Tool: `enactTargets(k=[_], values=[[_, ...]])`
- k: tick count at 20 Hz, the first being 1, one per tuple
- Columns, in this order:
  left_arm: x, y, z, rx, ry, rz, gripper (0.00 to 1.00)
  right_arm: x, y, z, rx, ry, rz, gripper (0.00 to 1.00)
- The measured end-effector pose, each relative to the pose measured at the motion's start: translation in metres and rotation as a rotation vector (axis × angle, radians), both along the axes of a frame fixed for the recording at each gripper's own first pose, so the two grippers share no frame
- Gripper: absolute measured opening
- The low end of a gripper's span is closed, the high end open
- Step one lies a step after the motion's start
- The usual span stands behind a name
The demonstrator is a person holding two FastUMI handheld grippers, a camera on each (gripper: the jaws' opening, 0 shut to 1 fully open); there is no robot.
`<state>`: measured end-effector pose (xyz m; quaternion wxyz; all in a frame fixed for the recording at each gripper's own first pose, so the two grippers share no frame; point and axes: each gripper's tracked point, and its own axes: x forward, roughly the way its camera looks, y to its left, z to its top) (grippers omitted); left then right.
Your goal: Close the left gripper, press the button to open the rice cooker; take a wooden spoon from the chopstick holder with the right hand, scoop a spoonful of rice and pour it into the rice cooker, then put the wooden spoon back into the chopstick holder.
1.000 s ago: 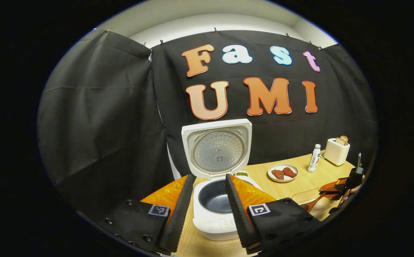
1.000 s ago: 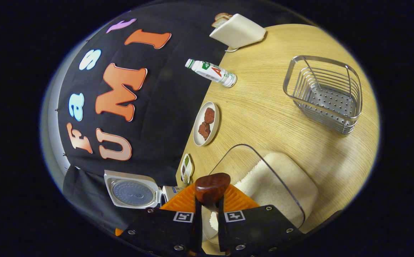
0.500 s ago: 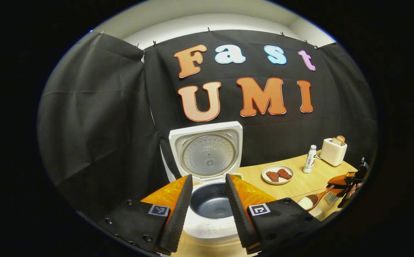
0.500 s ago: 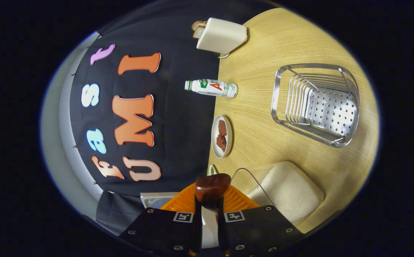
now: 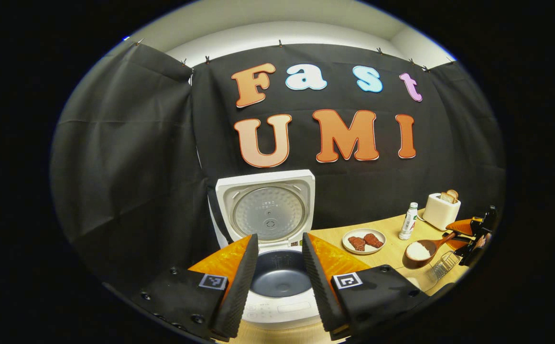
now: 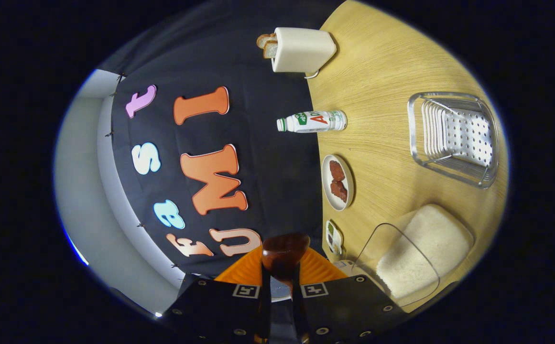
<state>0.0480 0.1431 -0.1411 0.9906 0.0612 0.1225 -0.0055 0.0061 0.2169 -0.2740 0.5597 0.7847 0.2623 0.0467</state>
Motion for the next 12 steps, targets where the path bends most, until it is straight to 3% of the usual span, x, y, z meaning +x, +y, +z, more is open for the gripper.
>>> enactTargets(k=[2, 6, 7, 10, 12], values=[[0.001, 0.002, 0.001, -0.007, -0.006, 0.008, 0.62, 0.010, 0.005, 0.019, 0.036, -0.025, -0.001, 0.17], [-0.005, 0.013, 0.003, -0.025, -0.019, 0.038, 0.62, 0.024, 0.027, 0.053, 0.070, -0.077, 0.035, 0.17], [-0.007, 0.018, 0.004, -0.030, -0.021, 0.050, 0.66, 0.027, 0.036, 0.059, 0.071, -0.084, 0.051, 0.17], [-0.016, 0.036, 0.003, -0.033, -0.024, 0.089, 0.62, 0.035, 0.065, 0.070, 0.083, -0.088, 0.088, 0.17], [-0.022, 0.051, 0.006, -0.021, -0.033, 0.119, 0.70, 0.040, 0.085, 0.072, 0.088, -0.075, 0.110, 0.17]])
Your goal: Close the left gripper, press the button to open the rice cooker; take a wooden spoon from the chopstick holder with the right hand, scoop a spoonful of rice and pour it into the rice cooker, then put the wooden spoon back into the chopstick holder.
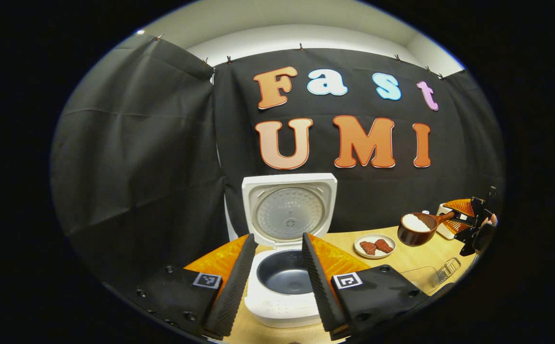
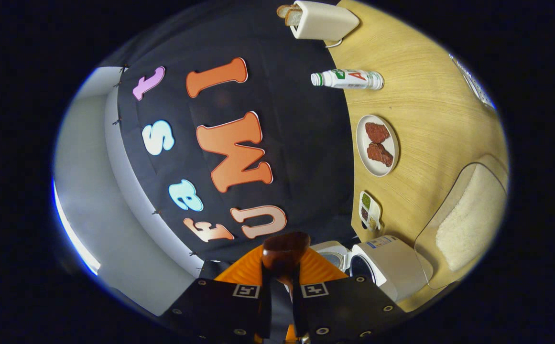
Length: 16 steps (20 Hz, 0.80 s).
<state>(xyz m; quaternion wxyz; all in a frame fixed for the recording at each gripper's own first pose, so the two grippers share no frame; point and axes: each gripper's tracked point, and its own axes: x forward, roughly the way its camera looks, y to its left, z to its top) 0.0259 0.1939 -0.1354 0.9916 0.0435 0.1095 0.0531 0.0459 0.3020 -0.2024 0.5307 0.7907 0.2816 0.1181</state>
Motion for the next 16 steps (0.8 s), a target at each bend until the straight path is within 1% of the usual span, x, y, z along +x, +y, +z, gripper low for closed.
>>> enactTargets(k=[1, 2, 4, 7, 8, 10, 13, 16], values=[[-0.003, 0.009, 0.000, 0.003, -0.004, 0.017, 0.72, 0.003, 0.013, -0.001, -0.005, 0.003, 0.018, 0.17], [-0.008, 0.017, 0.001, 0.006, -0.005, 0.034, 0.77, 0.004, 0.025, 0.000, -0.007, 0.009, 0.031, 0.17], [-0.016, 0.035, 0.000, 0.017, -0.006, 0.075, 0.83, 0.007, 0.047, 0.000, -0.018, 0.019, 0.058, 0.17], [-0.030, 0.064, -0.003, 0.022, 0.000, 0.132, 0.86, 0.013, 0.086, 0.006, -0.087, -0.012, 0.111, 0.17], [-0.035, 0.071, -0.003, 0.016, 0.002, 0.148, 0.88, 0.015, 0.097, 0.011, -0.097, -0.024, 0.121, 0.17], [-0.043, 0.085, -0.006, 0.009, 0.010, 0.172, 0.88, 0.024, 0.118, 0.017, -0.120, -0.046, 0.138, 0.17], [-0.052, 0.103, -0.008, 0.021, 0.019, 0.193, 0.87, 0.033, 0.142, 0.019, -0.225, -0.093, 0.158, 0.17], [-0.058, 0.116, -0.011, 0.032, 0.026, 0.200, 0.87, 0.046, 0.163, 0.020, -0.383, -0.170, 0.184, 0.17]])
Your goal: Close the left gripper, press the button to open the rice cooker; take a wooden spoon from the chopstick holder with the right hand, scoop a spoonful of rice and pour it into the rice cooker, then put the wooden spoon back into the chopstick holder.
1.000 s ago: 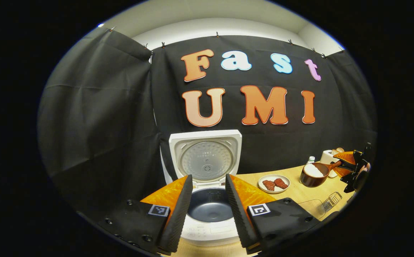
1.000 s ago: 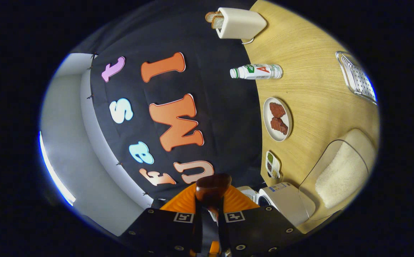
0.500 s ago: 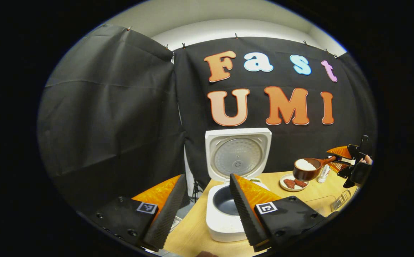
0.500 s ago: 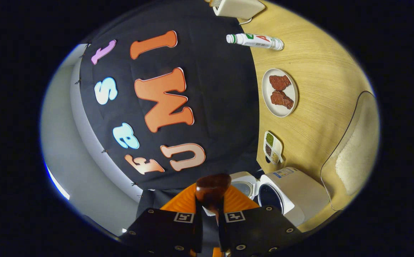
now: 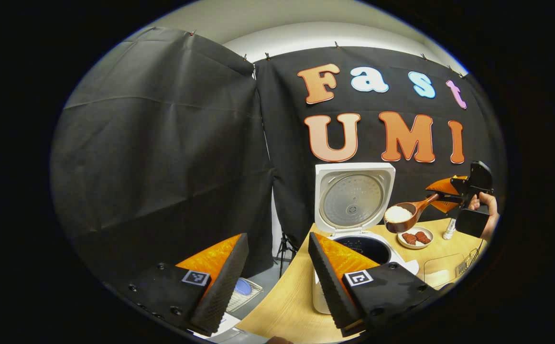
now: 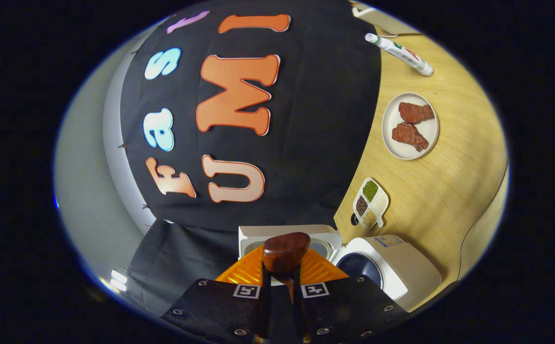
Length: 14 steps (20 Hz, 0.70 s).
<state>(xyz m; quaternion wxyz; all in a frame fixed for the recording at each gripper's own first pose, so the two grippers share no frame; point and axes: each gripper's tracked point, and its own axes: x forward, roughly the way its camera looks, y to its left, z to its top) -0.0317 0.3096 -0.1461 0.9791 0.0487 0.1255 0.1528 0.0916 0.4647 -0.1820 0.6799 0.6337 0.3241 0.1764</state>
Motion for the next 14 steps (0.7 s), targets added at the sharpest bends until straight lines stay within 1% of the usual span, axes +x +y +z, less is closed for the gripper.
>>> enactTargets(k=[2, 7, 10, 14], values=[[-0.001, 0.006, -0.002, -0.006, 0.003, 0.004, 0.87, 0.005, 0.014, 0.001, -0.087, -0.045, 0.025, 0.17], [-0.003, 0.012, -0.007, -0.020, 0.013, 0.009, 0.87, 0.014, 0.048, 0.005, -0.257, -0.155, 0.079, 0.17], [-0.003, 0.014, -0.010, -0.025, 0.021, 0.018, 0.87, 0.014, 0.061, 0.003, -0.372, -0.224, 0.110, 0.17], [-0.009, 0.025, -0.015, -0.031, 0.027, 0.028, 0.87, 0.013, 0.070, 0.001, -0.481, -0.288, 0.141, 0.17]])
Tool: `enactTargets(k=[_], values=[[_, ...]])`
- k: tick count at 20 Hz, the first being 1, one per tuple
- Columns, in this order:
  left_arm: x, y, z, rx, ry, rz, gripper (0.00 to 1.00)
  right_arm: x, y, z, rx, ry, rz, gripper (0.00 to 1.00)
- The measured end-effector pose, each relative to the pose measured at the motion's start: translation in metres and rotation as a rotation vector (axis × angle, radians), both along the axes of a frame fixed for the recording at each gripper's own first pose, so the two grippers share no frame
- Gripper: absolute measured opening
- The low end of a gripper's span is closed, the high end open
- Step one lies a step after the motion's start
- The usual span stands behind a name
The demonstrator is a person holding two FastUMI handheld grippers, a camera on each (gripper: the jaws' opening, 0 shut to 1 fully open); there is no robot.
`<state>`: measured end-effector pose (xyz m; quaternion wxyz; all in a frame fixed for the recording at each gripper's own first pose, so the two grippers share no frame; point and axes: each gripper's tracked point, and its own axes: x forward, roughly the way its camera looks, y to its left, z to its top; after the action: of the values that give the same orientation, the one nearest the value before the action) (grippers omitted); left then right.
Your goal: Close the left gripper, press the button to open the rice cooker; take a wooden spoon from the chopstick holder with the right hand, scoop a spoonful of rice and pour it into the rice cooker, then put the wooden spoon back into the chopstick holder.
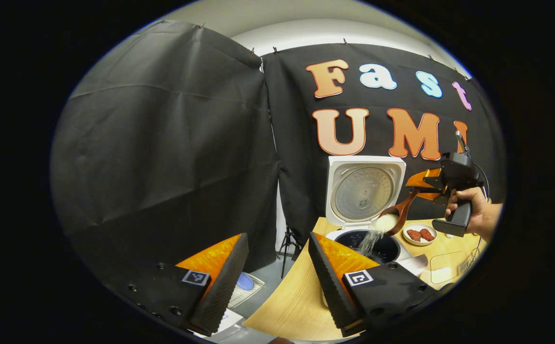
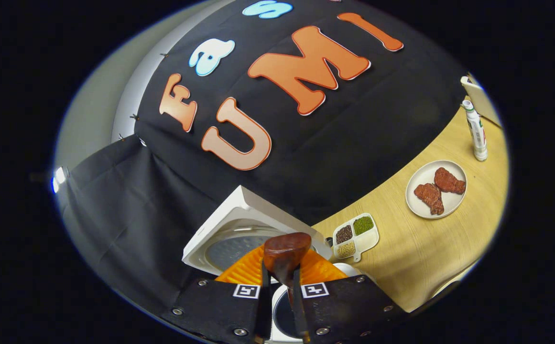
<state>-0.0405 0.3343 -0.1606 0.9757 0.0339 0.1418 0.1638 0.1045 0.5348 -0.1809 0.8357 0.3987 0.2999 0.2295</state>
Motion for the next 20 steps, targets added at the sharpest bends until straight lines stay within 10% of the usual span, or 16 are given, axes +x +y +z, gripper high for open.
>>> enactTargets(k=[20], values=[[0.011, -0.001, -0.008, -0.004, 0.011, -0.070, 0.87, -0.046, 0.043, 0.083, -0.377, -0.589, 0.249, 0.17]])
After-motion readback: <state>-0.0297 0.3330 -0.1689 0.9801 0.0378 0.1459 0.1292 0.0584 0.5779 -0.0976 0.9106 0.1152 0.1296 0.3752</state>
